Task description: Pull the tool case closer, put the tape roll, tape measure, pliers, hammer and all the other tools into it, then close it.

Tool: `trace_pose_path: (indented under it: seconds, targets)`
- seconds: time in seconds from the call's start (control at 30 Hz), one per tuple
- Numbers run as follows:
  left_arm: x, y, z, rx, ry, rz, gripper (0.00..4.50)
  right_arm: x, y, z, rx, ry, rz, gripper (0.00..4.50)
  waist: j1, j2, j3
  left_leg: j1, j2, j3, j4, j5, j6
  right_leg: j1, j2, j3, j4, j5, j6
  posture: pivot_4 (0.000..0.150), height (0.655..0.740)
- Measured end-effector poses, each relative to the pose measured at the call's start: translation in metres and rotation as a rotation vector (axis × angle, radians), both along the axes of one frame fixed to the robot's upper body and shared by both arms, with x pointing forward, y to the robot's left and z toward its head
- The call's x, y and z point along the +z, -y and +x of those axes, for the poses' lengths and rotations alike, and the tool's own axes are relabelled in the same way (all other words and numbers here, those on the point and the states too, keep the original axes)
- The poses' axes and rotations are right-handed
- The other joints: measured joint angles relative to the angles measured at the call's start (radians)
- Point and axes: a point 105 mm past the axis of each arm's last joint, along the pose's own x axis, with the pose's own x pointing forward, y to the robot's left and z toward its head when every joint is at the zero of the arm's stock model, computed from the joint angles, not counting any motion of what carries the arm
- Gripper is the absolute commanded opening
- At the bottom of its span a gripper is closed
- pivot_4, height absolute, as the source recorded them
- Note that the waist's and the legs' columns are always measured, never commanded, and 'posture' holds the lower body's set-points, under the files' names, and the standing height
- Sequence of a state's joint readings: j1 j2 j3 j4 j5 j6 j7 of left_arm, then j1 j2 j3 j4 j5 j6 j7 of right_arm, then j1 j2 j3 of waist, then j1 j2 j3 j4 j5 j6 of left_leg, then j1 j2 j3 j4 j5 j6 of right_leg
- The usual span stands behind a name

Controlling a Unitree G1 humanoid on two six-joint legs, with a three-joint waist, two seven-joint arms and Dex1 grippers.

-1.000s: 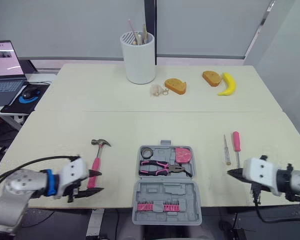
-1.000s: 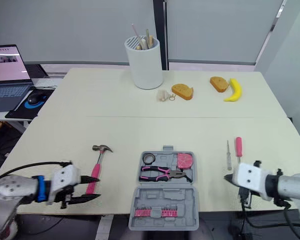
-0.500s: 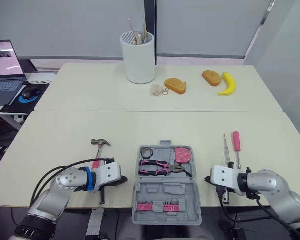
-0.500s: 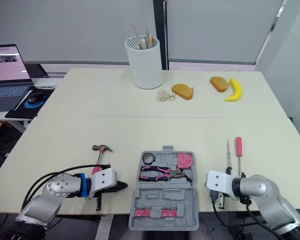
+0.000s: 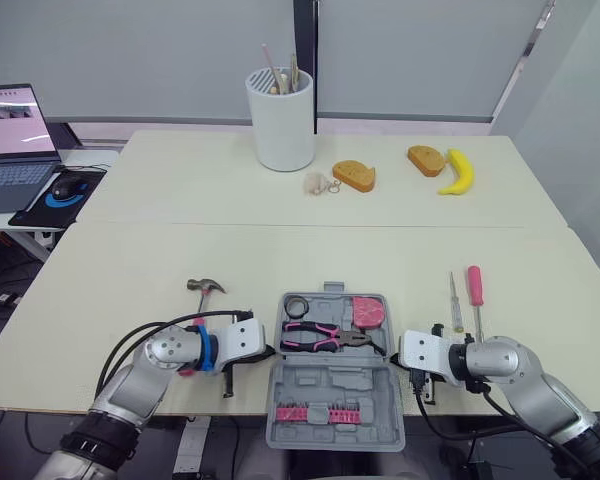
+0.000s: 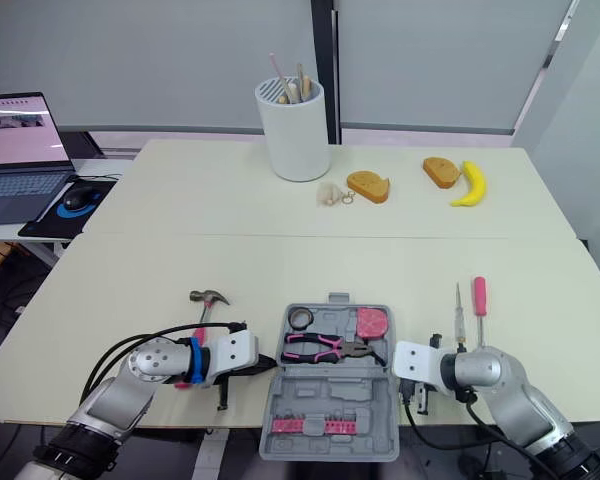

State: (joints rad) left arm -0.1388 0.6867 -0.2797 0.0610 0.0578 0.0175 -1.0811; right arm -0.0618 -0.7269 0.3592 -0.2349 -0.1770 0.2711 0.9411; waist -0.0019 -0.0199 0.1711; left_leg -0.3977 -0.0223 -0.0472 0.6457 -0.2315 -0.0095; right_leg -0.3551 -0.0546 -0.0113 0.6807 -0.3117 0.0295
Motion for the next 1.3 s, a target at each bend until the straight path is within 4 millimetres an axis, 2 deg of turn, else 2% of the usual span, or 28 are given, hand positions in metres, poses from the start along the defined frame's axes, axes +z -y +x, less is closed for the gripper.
trace_pose_path:
  seconds: [0.2, 0.37, 1.03, 1.3]
  targets:
    - [0.0, 0.009, -0.006, -0.013, -0.052, -0.002, 0.01, 0.0, -0.003, 0.0, -0.014, -0.006, 0.008, 0.0, 0.0, 0.001, 0.0, 0.0, 0.0, 0.0, 0.0, 0.0, 0.0, 0.0, 0.0, 0.0, 0.0, 0.0, 0.0, 0.15, 0.74]
    - [0.0, 0.014, -0.004, 0.024, -0.085, -0.021, 0.01, 0.001, -0.006, 0.004, -0.053, -0.021, 0.023, 0.0, 0.0, 0.001, -0.001, 0.0, 0.0, 0.0, 0.0, 0.0, 0.0, 0.0, 0.0, 0.0, 0.0, 0.0, 0.0, 0.15, 0.74]
    - [0.009, 0.02, 0.051, 0.082, 0.035, -0.001, 0.01, 0.008, -0.004, 0.043, -0.158, 0.012, 0.034, 0.0, 0.0, 0.001, -0.001, 0.001, 0.0, -0.001, 0.0, 0.0, 0.0, 0.001, 0.001, -0.001, 0.0, 0.0, 0.0, 0.15, 0.74]
    - [0.01, 0.019, 0.061, 0.098, 0.072, 0.003, 0.01, 0.01, -0.007, 0.058, -0.158, 0.035, 0.019, 0.0, -0.001, 0.002, -0.001, 0.001, 0.0, -0.001, 0.0, 0.0, 0.0, 0.001, 0.001, 0.0, 0.001, 0.0, 0.0, 0.15, 0.74]
